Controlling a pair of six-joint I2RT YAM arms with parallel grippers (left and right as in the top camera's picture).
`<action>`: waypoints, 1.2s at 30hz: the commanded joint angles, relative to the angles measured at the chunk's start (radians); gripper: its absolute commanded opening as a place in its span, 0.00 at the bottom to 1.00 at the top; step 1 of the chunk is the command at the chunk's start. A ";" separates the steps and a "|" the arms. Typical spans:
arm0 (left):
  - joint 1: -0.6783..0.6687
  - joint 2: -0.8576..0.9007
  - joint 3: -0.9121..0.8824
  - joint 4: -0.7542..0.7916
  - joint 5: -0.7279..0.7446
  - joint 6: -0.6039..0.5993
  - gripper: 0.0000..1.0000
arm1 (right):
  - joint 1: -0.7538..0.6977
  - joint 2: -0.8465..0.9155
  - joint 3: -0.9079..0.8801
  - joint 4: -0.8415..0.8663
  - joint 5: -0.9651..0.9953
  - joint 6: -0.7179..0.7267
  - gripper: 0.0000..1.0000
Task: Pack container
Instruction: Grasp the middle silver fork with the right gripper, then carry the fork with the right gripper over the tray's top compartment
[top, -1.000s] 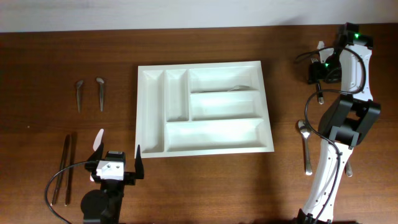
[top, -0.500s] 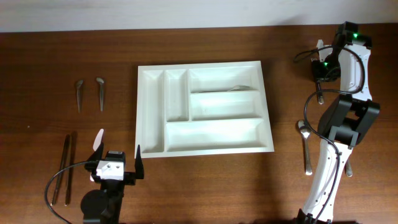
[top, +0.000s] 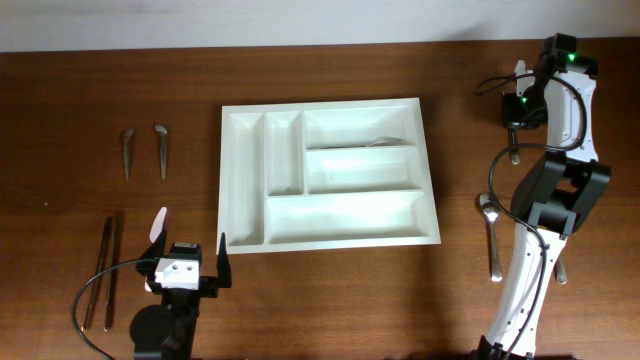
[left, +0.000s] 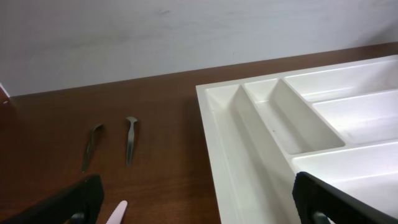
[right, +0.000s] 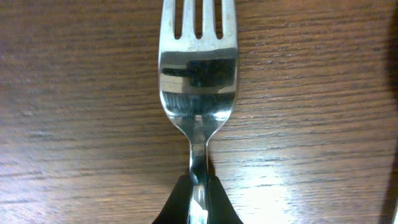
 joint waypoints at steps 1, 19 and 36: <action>0.005 -0.007 -0.007 0.003 0.004 0.016 0.99 | 0.035 0.032 0.034 -0.006 -0.057 0.109 0.04; 0.005 -0.007 -0.007 0.003 0.004 0.016 0.99 | 0.167 0.002 0.526 -0.243 -0.204 0.649 0.04; 0.005 -0.007 -0.007 0.003 0.004 0.016 0.99 | 0.346 0.000 0.540 -0.265 -0.354 1.151 0.04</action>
